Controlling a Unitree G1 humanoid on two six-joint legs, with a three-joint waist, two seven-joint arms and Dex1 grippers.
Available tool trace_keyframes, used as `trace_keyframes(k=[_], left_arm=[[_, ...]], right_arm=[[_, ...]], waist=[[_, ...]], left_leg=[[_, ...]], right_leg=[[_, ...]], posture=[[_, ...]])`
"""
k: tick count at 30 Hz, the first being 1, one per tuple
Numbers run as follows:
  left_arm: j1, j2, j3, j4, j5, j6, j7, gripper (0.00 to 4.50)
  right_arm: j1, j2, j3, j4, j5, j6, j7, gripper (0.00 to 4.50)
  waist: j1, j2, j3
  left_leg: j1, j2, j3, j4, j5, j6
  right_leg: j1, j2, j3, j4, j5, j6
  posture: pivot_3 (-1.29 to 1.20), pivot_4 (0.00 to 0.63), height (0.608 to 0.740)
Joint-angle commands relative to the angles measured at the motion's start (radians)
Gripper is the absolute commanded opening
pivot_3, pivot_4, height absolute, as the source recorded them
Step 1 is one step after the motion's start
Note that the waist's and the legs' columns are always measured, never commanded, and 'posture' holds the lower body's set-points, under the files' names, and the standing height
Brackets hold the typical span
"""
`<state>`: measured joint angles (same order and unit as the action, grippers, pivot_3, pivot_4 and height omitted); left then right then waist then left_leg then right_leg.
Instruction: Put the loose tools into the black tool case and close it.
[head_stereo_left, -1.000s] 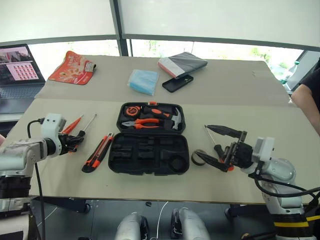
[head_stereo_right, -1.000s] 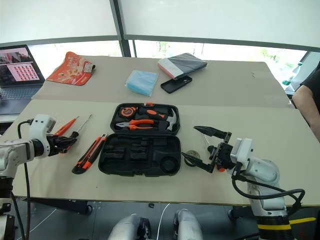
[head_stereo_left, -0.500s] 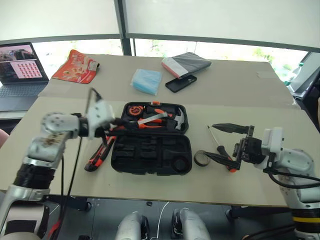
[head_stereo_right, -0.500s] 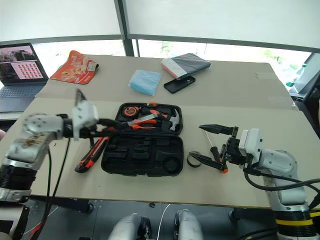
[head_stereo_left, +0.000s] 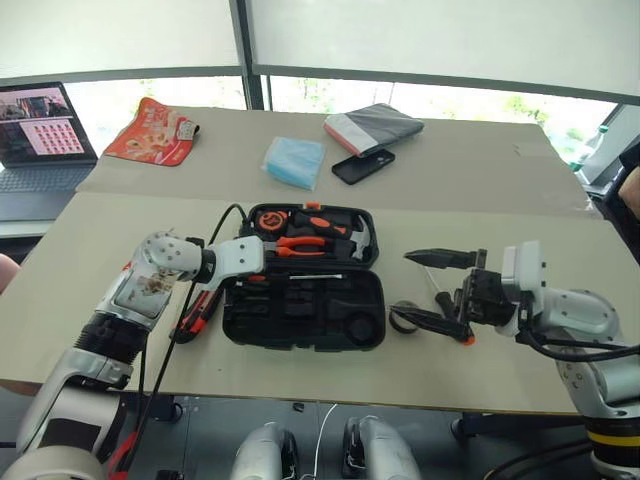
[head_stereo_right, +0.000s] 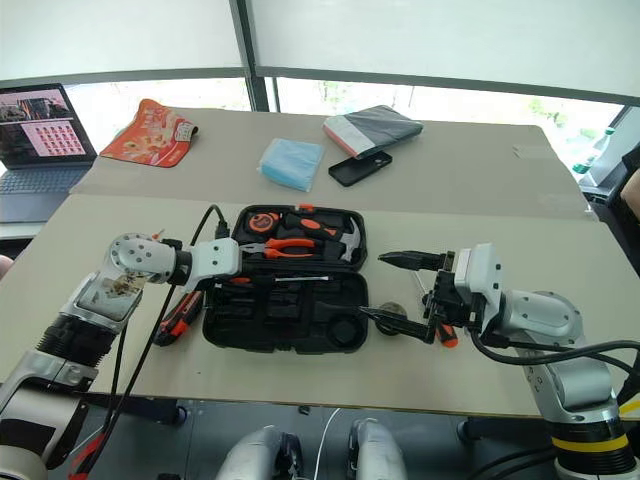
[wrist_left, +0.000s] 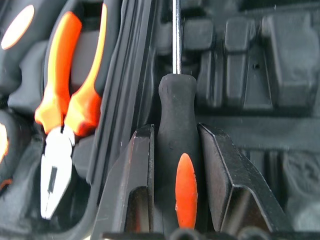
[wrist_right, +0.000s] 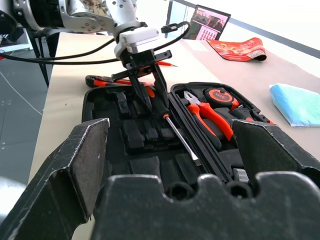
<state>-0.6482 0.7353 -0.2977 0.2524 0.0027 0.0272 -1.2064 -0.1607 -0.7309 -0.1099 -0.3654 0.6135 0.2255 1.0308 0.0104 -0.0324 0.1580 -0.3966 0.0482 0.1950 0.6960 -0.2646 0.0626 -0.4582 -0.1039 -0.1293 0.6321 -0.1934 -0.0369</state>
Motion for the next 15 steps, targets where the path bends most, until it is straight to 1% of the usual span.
trace_keyframes(k=[1,6,8,9,11,12,13,15], left_arm=[[-0.012,-0.005,0.003,-0.007,0.015,-0.005,-0.002,0.86],[-0.02,-0.02,-0.009,0.026,0.059,-0.036,0.024,0.86],[-0.02,-0.032,-0.002,0.021,0.042,-0.049,0.011,1.86],[-0.019,-0.048,0.015,0.014,0.019,-0.061,0.014,2.12],[-0.017,-0.069,0.042,0.001,-0.015,-0.075,0.023,2.78],[-0.019,-0.09,0.071,-0.005,-0.041,-0.083,0.046,2.98],[-0.019,-0.103,0.09,-0.01,-0.057,-0.086,0.062,2.98],[-0.005,-0.132,0.149,-0.047,-0.123,-0.012,0.094,2.98]], right_arm=[[-0.037,0.005,-0.005,-0.038,0.026,0.039,-0.023,4.5],[-0.072,0.014,0.018,-0.031,0.023,0.067,-0.011,4.5],[-0.084,0.023,0.021,-0.029,0.026,0.077,-0.012,4.5],[-0.086,0.026,0.021,-0.03,0.034,0.086,-0.011,4.5],[-0.084,0.03,0.021,-0.034,0.04,0.095,-0.01,4.5],[-0.078,0.031,0.018,-0.038,0.045,0.101,-0.008,4.5],[-0.073,0.032,0.016,-0.042,0.048,0.104,-0.006,4.5],[-0.058,0.032,0.006,-0.05,0.06,0.112,-0.006,4.5]], waist=[[0.0,0.0,0.0],[0.0,0.0,0.0],[0.0,0.0,0.0],[0.001,0.001,0.0],[0.005,0.001,-0.001],[0.006,0.001,0.0],[0.007,0.001,0.0],[0.007,0.001,0.0]], left_leg=[[-0.001,0.0,0.0,0.001,-0.001,0.001],[-0.002,-0.001,0.0,0.004,-0.002,0.004],[-0.002,-0.001,0.0,0.004,-0.002,0.004],[-0.002,-0.001,0.0,0.004,-0.002,0.004],[-0.002,-0.001,0.0,0.004,-0.002,0.004],[-0.002,-0.001,0.0,0.005,-0.002,0.004],[-0.003,-0.001,-0.001,0.006,-0.002,0.004],[-0.005,-0.001,-0.001,0.007,-0.003,0.005]], right_leg=[[0.0,0.0,0.0,0.0,0.001,0.001],[0.0,-0.001,0.0,0.0,0.002,0.003],[0.0,-0.001,0.0,0.0,0.002,0.003],[0.0,-0.001,0.0,0.0,0.002,0.003],[0.0,-0.002,0.0,0.0,0.002,0.003],[0.0,-0.002,-0.001,0.0,0.002,0.003],[0.0,-0.002,-0.001,0.0,0.002,0.003],[0.0,-0.002,-0.002,0.0,0.002,0.003]], posture=[[0.0,0.15,0.74],[0.0,0.15,0.74],[0.0,0.15,0.74],[0.0,0.15,0.74],[0.0,0.15,0.74],[0.0,0.15,0.74],[0.0,0.15,0.74],[0.0,0.15,0.74]])
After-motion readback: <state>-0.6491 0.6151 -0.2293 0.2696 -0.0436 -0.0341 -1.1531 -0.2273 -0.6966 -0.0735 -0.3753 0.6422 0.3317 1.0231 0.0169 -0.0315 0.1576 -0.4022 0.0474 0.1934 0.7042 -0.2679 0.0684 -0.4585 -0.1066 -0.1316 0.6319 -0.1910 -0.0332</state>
